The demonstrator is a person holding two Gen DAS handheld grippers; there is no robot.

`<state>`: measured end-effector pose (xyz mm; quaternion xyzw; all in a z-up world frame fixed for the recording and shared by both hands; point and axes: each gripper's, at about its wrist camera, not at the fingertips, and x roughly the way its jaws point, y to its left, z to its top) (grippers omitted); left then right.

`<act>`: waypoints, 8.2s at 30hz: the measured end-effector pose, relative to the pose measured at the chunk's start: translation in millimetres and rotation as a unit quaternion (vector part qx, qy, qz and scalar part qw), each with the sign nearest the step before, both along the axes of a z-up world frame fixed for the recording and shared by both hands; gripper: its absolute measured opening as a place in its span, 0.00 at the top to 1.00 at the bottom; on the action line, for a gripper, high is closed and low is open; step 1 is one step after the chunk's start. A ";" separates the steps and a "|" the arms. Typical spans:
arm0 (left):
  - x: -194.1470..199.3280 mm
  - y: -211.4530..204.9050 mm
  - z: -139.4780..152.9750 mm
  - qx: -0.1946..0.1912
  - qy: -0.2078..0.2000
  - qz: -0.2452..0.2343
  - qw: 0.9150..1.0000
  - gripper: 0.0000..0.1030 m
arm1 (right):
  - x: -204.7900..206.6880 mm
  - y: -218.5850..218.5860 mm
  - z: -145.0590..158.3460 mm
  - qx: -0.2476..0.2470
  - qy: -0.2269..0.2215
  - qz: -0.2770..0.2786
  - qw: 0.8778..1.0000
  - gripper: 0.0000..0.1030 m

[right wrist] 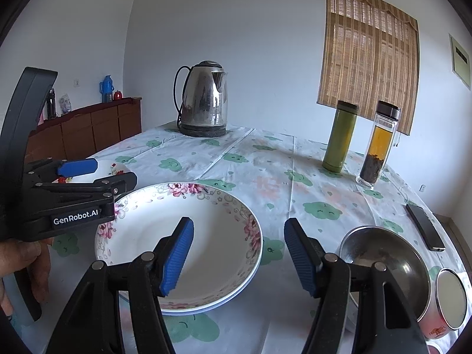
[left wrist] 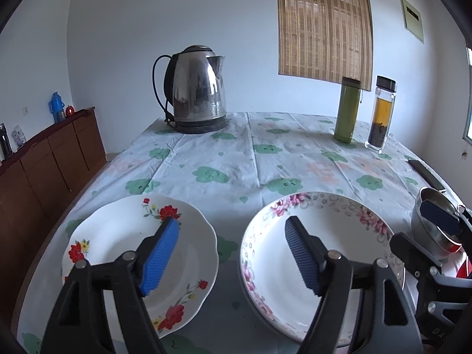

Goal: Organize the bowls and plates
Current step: 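Move the left tool to the rim of the red-flower white plate, then close the left tool on the red-flower plate rim, then lift the red-flower plate with the left tool off the table, then carry the red-flower plate with the left tool over the pink-floral plate stack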

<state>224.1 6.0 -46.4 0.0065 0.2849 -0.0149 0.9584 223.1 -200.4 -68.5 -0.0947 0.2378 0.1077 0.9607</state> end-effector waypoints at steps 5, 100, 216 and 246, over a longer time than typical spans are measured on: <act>0.1 0.0 2.9 -0.004 0.004 0.002 1.000 0.22 | -1.5 2.0 0.3 -0.004 -0.004 0.004 1.000 0.36; 13.7 176.9 -35.2 -0.041 0.114 0.158 0.980 0.33 | 85.4 187.1 -28.7 -0.098 0.141 0.104 0.980 0.77; 3.0 188.4 -36.7 -0.066 0.114 0.152 0.979 0.79 | 70.8 195.7 -37.9 -0.050 0.181 0.110 0.976 0.67; -7.8 152.1 -9.3 -0.066 0.051 0.086 0.993 0.78 | 30.2 142.3 -0.4 -0.001 0.155 0.105 0.982 0.70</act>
